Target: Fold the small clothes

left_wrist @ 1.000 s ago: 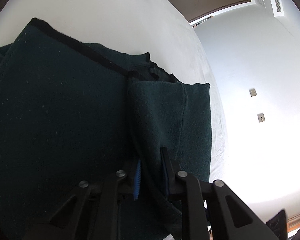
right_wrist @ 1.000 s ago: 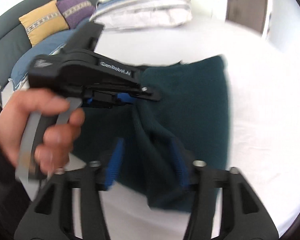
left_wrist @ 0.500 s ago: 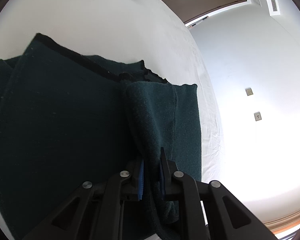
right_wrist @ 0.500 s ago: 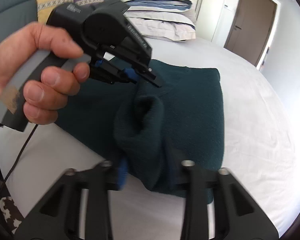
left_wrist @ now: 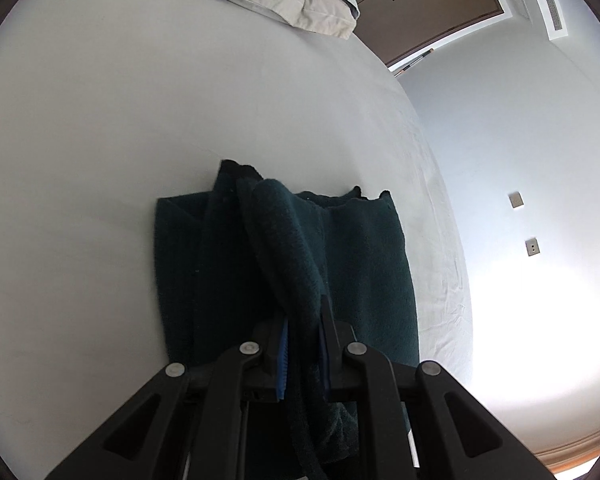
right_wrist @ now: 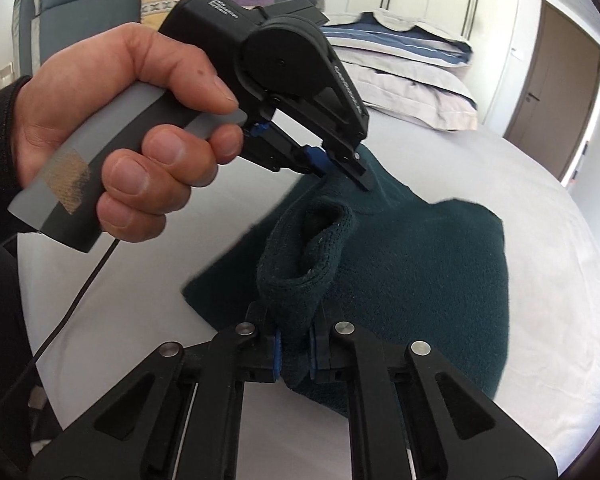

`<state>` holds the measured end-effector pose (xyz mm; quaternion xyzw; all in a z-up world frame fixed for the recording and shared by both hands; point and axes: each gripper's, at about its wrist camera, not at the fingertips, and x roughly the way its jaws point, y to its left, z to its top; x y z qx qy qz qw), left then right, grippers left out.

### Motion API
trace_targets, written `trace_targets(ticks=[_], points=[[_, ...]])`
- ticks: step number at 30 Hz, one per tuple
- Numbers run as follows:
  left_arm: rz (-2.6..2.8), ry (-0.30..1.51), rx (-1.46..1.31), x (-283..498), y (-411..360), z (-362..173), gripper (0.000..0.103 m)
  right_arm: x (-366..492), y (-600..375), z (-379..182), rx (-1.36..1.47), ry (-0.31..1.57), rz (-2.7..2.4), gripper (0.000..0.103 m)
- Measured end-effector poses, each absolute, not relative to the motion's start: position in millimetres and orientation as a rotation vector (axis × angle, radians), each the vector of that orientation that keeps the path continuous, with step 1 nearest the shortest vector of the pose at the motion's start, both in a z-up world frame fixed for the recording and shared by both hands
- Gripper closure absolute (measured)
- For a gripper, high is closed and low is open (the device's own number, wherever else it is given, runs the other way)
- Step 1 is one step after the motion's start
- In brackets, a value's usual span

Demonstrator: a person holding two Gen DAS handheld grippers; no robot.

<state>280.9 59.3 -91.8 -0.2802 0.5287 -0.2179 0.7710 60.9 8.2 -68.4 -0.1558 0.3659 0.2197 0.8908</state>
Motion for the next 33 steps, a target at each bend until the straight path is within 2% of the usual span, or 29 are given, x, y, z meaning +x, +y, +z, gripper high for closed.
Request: trace_targets(ticks=[9, 15, 20, 25, 29, 31, 33], points=[[-0.418, 1.181, -0.604, 288.3, 69.3, -118.5, 0.089, 85.0, 9.8, -93.2, -0.339, 0.837, 0.499, 0.094], [-0.389, 1.147, -0.66, 279.3, 77.0, -128.1, 0.083, 70.8, -26.0, -94.4, -0.206, 0.877, 0.595, 0.071], [-0.295, 1.037, -0.541, 265.4, 82.6, -89.6, 0.083, 44.4, -109.8, -72.7, 0.012, 0.894, 0.607, 0.071], [-0.345, 0.943, -0.375, 242.8, 16.2, -57.6, 0.083, 54.9, -219.7, -60.4, 0.31, 0.871, 0.509, 0.071], [-0.337, 0.963, -0.216, 228.3, -32.0, -86.0, 0.083, 77.2, -274.8, -70.7, 0.513, 0.879, 0.508, 0.069], [-0.317, 1.017, -0.193, 223.0, -27.5, -116.4, 0.083, 83.2, -292.5, -88.8, 0.571, 0.939, 0.525, 0.069], [-0.34, 0.989, -0.212, 215.3, -17.0, -136.0, 0.087, 83.1, -302.9, -115.8, 0.62, 1.012, 0.539, 0.071]])
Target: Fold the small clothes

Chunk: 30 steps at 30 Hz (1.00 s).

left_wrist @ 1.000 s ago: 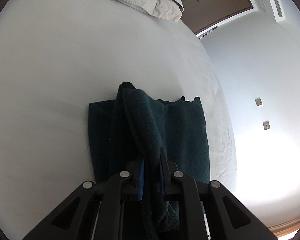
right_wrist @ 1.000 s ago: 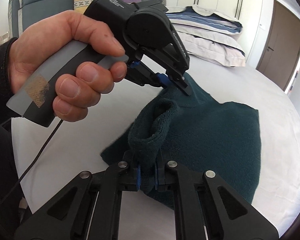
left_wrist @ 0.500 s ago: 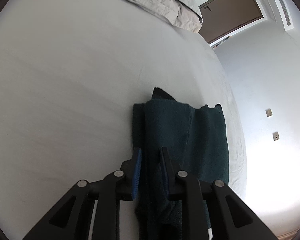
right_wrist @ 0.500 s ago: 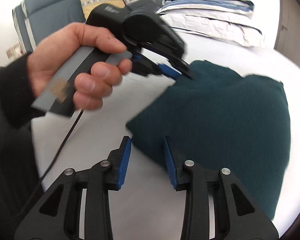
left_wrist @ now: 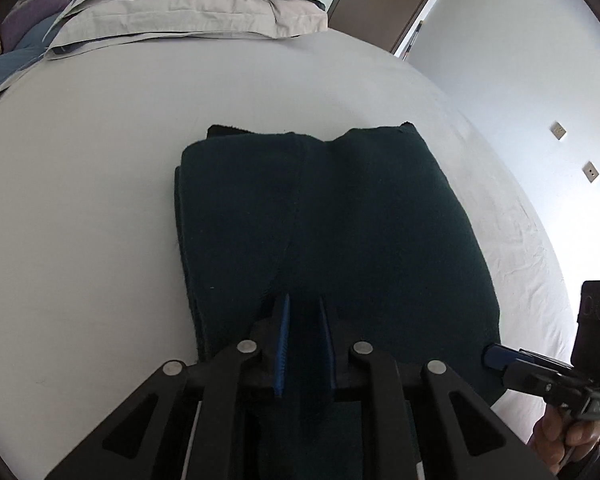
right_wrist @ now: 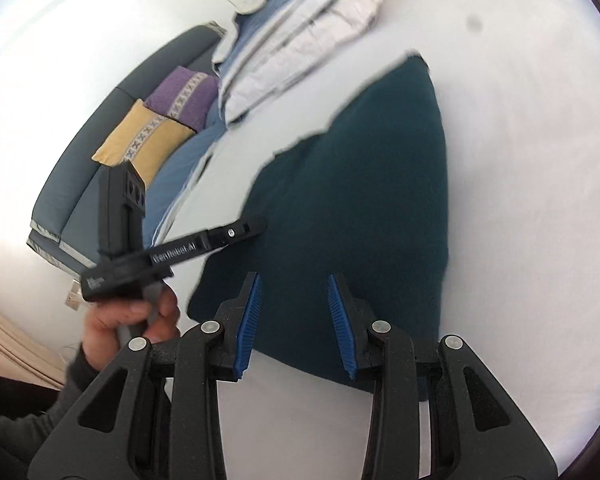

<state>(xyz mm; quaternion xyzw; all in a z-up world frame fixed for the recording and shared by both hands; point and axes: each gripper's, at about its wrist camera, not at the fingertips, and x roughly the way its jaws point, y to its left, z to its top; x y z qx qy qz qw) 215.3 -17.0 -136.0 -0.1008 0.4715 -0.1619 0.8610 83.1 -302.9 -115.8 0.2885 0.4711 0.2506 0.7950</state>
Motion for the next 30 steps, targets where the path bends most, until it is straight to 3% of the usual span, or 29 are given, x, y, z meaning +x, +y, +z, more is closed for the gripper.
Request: trace_targets(ticks=[6, 11, 13, 22, 30], points=[[-0.482, 0.895, -0.378, 204.2, 19.3, -152.5, 0.089, 80.4, -332.3, -178.0, 0.905, 1.016, 0.625, 0.076], [-0.503, 0.885, -0.434, 202.4, 29.9, -156.5, 0.096, 76.9, -354.3, -161.4, 0.847, 1.063, 0.626, 0.076], [-0.497, 0.876, -0.411, 196.1, 29.4, -152.0, 0.096, 68.2, -342.3, -152.4, 0.837, 1.055, 0.637, 0.071], [-0.496, 0.881, -0.414, 190.7, 36.2, -148.1, 0.096, 156.2, -308.8, -90.8, 0.886, 0.975, 0.686, 0.071], [-0.503, 0.878, -0.382, 195.1, 32.2, -149.8, 0.096, 266.9, -287.4, -125.1, 1.035, 1.027, 0.501, 0.073]])
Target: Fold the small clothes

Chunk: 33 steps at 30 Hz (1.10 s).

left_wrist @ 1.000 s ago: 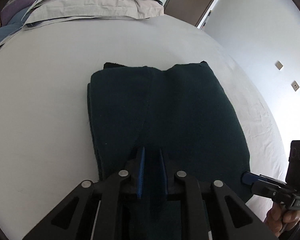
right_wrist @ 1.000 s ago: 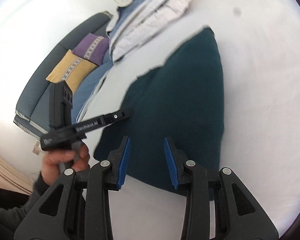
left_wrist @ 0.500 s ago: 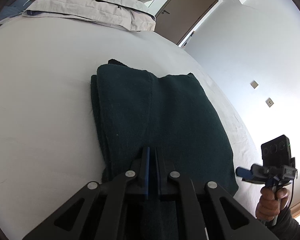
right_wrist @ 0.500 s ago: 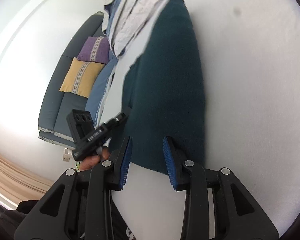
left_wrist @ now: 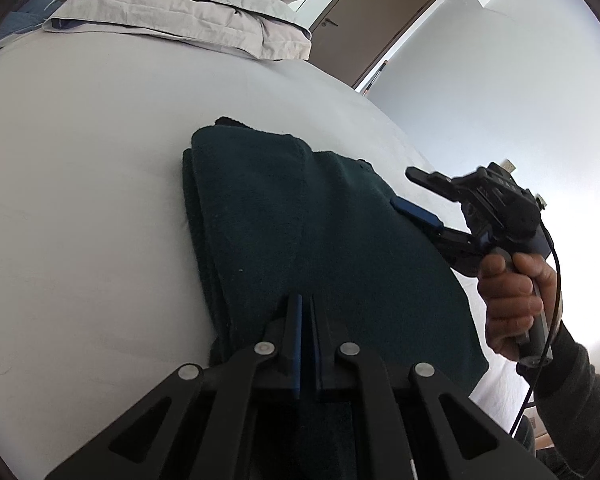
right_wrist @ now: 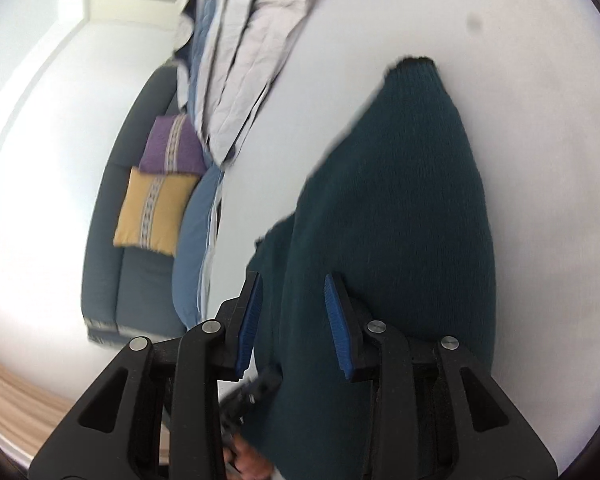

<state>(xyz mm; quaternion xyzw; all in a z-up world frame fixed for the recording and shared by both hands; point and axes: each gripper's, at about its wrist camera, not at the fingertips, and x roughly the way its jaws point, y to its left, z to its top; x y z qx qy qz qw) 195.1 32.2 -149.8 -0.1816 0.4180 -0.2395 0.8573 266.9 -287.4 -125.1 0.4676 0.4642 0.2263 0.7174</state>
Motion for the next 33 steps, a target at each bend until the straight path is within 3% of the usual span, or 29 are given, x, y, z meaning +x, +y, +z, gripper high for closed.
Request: trace_targets(ticks=[5, 8, 16, 18, 22, 23, 24, 26, 28, 32, 33], points=[[-0.507, 0.883, -0.38, 199.7, 32.5, -151.5, 0.096, 291.5, -300.8, -147.8, 1.059, 1.042, 0.345, 0.072], [-0.507, 0.886, -0.38, 200.3, 33.5, -151.3, 0.096, 282.1, -302.1, -131.4, 0.964, 1.016, 0.314, 0.072], [-0.494, 0.888, -0.365, 201.4, 31.8, -149.3, 0.096, 185.4, -275.8, -81.2, 0.896, 0.927, 0.649, 0.062], [-0.488, 0.888, -0.356, 200.3, 30.7, -148.6, 0.096, 153.6, -260.8, -82.5, 0.869, 0.951, 0.75, 0.054], [-0.479, 0.887, -0.338, 199.0, 28.6, -147.4, 0.096, 113.0, -245.0, -124.6, 0.792, 1.107, 0.729, 0.05], [-0.475, 0.887, -0.332, 199.0, 28.0, -147.4, 0.096, 108.4, -245.2, -134.0, 0.765, 1.125, 0.705, 0.059], [-0.471, 0.885, -0.323, 198.4, 27.2, -147.2, 0.096, 104.2, -246.6, -137.3, 0.728, 1.11, 0.681, 0.074], [-0.468, 0.882, -0.315, 197.9, 26.6, -146.5, 0.096, 103.3, -249.8, -136.1, 0.773, 1.112, 0.665, 0.075], [-0.467, 0.884, -0.318, 198.6, 27.6, -146.7, 0.096, 101.7, -248.5, -125.5, 0.787, 1.104, 0.663, 0.071], [-0.461, 0.887, -0.313, 199.3, 27.9, -145.7, 0.096, 93.1, -236.4, -114.6, 0.794, 1.052, 0.71, 0.037], [-0.46, 0.888, -0.308, 199.4, 27.3, -144.9, 0.096, 91.7, -233.6, -121.0, 0.776, 1.073, 0.699, 0.036]])
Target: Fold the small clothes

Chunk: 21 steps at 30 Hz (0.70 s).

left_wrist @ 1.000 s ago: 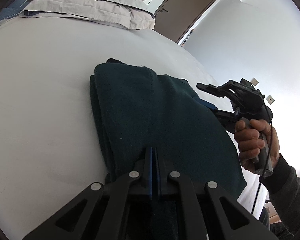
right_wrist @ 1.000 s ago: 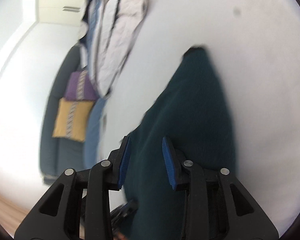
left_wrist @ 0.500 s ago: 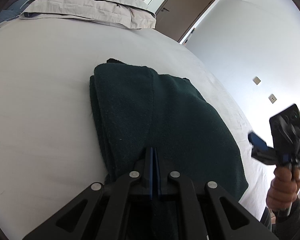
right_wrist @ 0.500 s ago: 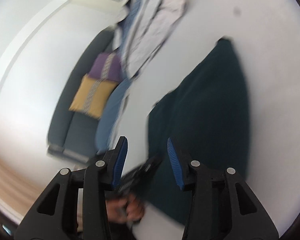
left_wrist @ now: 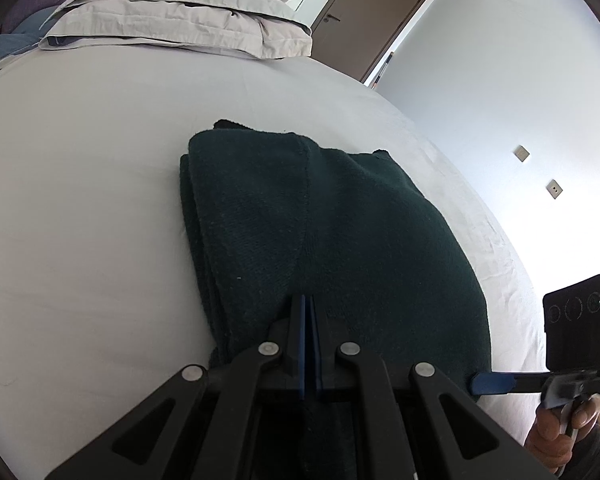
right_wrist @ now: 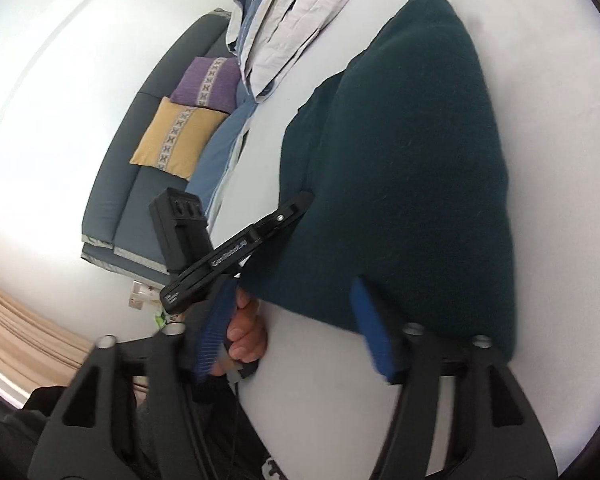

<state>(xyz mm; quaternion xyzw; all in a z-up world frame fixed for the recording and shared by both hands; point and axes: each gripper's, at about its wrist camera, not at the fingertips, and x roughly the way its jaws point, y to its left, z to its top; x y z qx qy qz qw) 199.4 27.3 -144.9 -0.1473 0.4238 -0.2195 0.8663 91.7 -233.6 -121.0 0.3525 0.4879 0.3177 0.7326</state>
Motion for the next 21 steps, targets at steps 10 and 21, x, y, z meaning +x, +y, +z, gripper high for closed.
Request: trace_targets(ticks=[10, 21], points=[[-0.459, 0.877, -0.367, 194.0, 37.0, -127.8, 0.085, 76.4, -253.9, -92.1, 0.764, 1.007, 0.644, 0.038], [-0.391, 0.919, -0.652, 207.2, 133.1, -116.4, 0.033, 108.3, -326.3, -94.5, 0.811, 0.999, 0.439, 0.038]])
